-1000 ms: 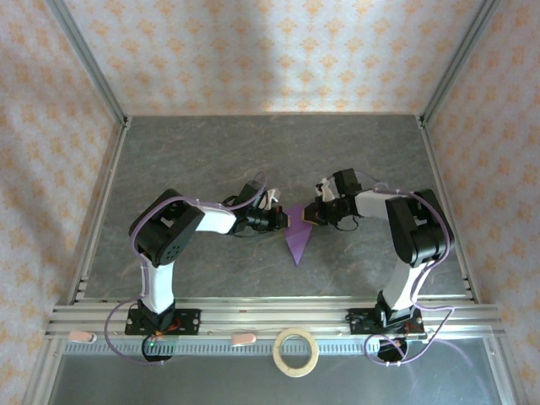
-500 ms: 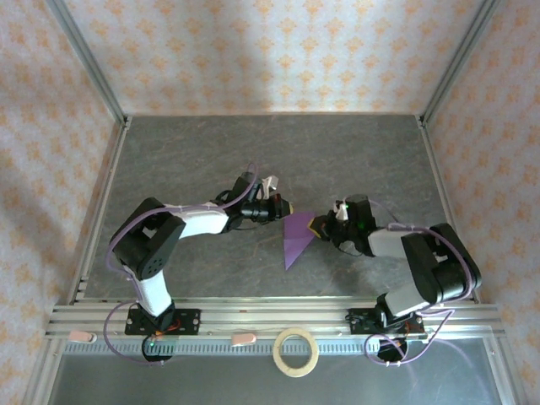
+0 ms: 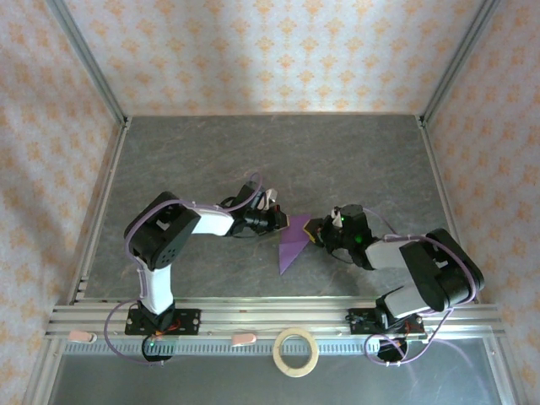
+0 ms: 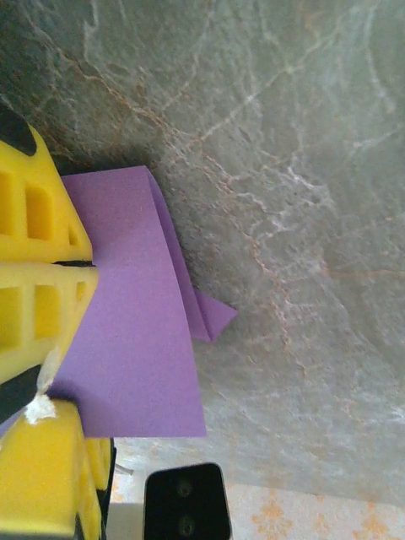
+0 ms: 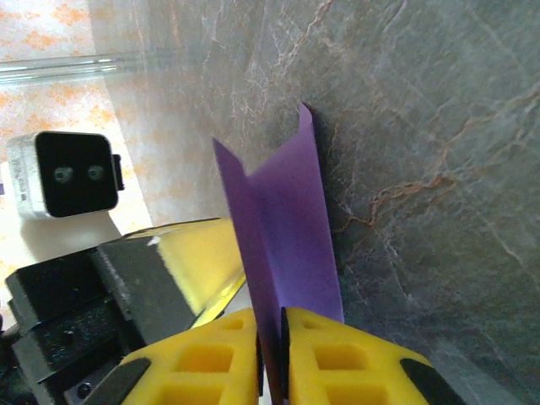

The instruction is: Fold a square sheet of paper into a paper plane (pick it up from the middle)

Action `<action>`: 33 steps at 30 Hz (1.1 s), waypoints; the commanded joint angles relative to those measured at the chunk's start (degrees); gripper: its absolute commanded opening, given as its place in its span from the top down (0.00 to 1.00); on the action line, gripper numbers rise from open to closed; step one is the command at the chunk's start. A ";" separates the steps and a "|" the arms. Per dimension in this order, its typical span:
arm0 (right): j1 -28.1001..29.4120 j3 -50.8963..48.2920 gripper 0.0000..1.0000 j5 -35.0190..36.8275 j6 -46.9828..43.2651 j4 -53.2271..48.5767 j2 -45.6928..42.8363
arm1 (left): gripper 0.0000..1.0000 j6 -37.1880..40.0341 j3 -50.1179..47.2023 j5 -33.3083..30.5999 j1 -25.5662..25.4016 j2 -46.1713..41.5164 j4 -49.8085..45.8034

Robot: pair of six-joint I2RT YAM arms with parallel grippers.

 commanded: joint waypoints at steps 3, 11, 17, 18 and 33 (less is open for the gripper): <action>0.29 2.26 0.76 -2.67 -5.56 -3.67 0.19 | 1.00 2.56 -0.93 -0.19 -0.55 2.64 -0.05; -0.11 9.42 0.72 -5.96 -18.10 -16.51 4.68 | 1.00 3.64 -0.58 0.09 -0.55 3.61 -0.20; -2.56 10.91 0.72 -7.80 -21.34 -19.85 5.93 | 1.00 3.86 -0.58 -0.26 -0.55 3.50 -0.48; -2.87 11.13 0.72 -8.06 -21.85 -20.21 5.88 | 1.00 3.93 -0.58 -0.27 -0.54 3.55 -0.46; -3.62 11.58 1.00 -8.28 -20.34 -18.21 6.40 | 0.87 6.27 1.84 -3.92 0.36 -5.77 -3.66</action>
